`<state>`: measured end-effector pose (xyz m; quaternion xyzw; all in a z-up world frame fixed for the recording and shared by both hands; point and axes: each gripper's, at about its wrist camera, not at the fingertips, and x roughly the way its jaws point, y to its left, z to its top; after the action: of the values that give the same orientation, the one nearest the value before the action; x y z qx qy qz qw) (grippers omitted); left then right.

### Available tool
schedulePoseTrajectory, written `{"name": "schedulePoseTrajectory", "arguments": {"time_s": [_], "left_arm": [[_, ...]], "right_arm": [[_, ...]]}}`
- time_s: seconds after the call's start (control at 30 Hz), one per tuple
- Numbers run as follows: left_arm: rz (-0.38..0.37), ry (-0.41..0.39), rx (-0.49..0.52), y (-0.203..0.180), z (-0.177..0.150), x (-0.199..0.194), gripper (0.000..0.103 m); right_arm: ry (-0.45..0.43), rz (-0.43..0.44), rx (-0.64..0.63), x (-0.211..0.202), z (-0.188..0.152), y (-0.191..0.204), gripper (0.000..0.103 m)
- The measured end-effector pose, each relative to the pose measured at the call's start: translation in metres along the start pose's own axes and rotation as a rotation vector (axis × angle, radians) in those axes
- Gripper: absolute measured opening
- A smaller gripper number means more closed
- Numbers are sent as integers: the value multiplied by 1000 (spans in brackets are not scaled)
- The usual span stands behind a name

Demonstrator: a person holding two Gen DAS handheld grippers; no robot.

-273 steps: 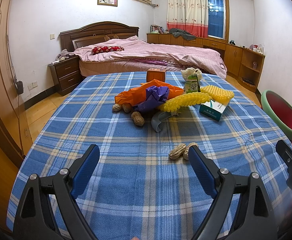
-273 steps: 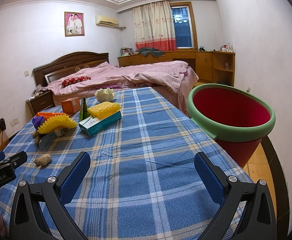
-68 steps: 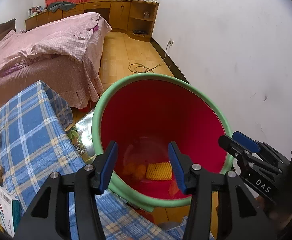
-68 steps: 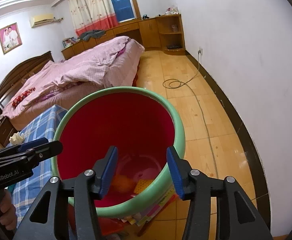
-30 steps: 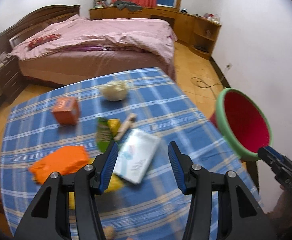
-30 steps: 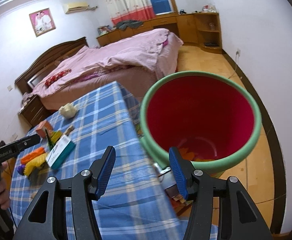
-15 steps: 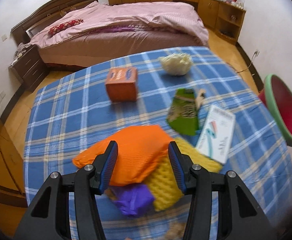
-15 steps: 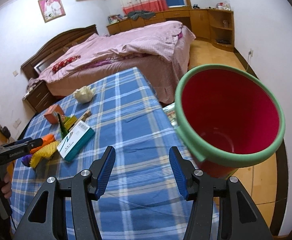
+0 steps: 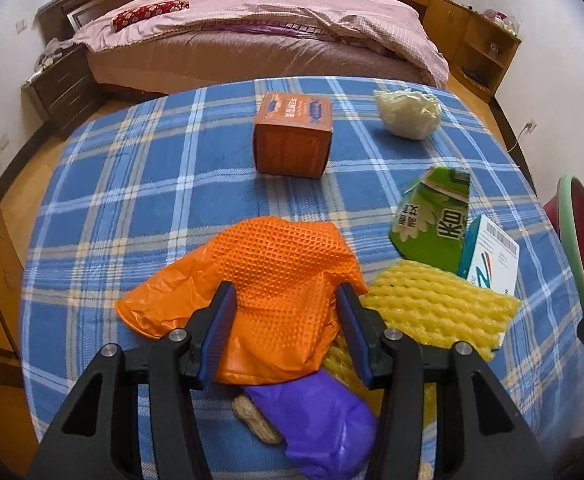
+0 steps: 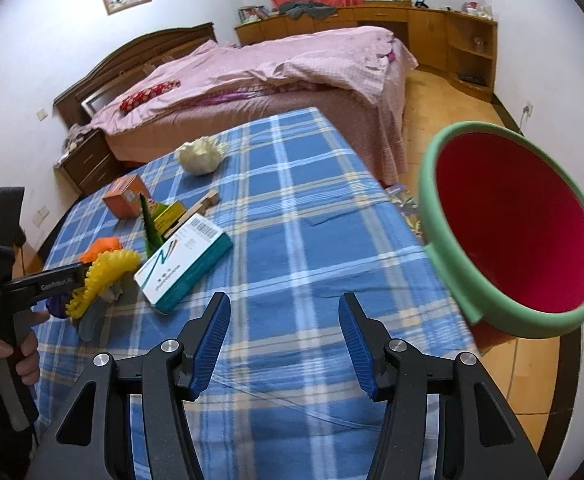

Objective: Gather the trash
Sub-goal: 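Grasp the orange plastic bag with the left tool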

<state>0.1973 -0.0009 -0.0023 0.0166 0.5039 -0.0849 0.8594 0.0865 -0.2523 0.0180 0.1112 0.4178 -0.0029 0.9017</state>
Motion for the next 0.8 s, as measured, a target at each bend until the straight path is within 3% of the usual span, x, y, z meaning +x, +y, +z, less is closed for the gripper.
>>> {"name": "schedulePoseTrajectory", "arguments": {"time_s": [0.13, 0.27, 0.37, 0.57, 0.6, 0.67, 0.8], "left_arm": [[-8, -15, -14, 3, -1, 2, 47], [-8, -43, -39, 10, -2, 0, 22], [-23, -59, -56, 16, -2, -3, 15], [-67, -134, -139, 33, -4, -23, 12], [-72, -147, -148, 35, -4, -28, 12], [-90, -178, -175, 41, -6, -38, 12], [-115, -208, -228, 52, -9, -50, 12]], "right_arm": [[20, 18, -13, 11, 3, 13, 58], [46, 41, -26, 22, 6, 25, 58], [61, 55, -34, 29, 8, 34, 58], [86, 90, -48, 42, 13, 54, 60], [88, 96, -51, 44, 14, 58, 70], [82, 111, -52, 47, 15, 65, 80], [85, 105, -69, 55, 17, 78, 80]]}}
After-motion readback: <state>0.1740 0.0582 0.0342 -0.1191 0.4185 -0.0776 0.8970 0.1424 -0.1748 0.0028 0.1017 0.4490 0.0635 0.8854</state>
